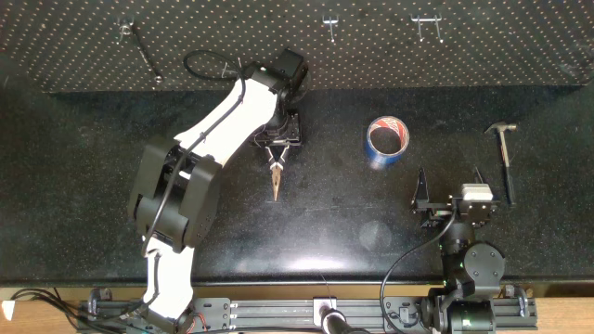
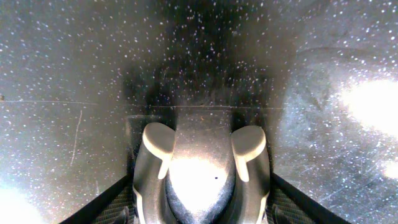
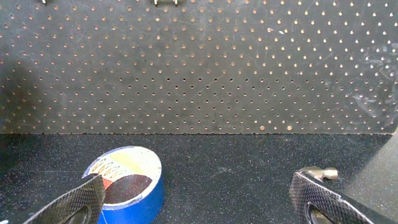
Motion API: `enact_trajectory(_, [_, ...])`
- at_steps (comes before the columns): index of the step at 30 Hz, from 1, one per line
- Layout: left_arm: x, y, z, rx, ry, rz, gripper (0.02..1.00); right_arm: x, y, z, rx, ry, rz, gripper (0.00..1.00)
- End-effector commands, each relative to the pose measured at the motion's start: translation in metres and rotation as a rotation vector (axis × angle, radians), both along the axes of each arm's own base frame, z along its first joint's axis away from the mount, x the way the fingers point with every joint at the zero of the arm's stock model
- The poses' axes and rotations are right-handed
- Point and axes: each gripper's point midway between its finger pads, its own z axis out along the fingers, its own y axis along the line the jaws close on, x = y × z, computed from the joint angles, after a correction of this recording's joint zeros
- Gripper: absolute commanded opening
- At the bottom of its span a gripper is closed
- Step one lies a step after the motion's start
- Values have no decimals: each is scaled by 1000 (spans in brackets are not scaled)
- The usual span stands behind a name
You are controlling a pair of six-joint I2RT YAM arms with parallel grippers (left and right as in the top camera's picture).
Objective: Place Tools Onto Pegboard
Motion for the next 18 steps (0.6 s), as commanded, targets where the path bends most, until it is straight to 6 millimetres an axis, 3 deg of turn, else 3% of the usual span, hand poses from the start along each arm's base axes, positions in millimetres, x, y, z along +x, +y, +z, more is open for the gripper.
enact_trajectory(1, [-6,4,-12,18,28,1,647,0,0,-2,-8,0,1,974])
enact_trajectory(5, [-6,4,-12,18,28,3,608,0,0,-2,-8,0,1,976])
enact_trajectory(7, [-6,4,-12,17,29,9,360,0,0,-2,-8,0,1,976])
enact_trajectory(9, [-6,4,-12,15,30,9,194,0,0,-2,-8,0,1,976])
enact_trajectory(18, [-6,4,-12,14,30,9,163,0,0,-2,-8,0,1,976])
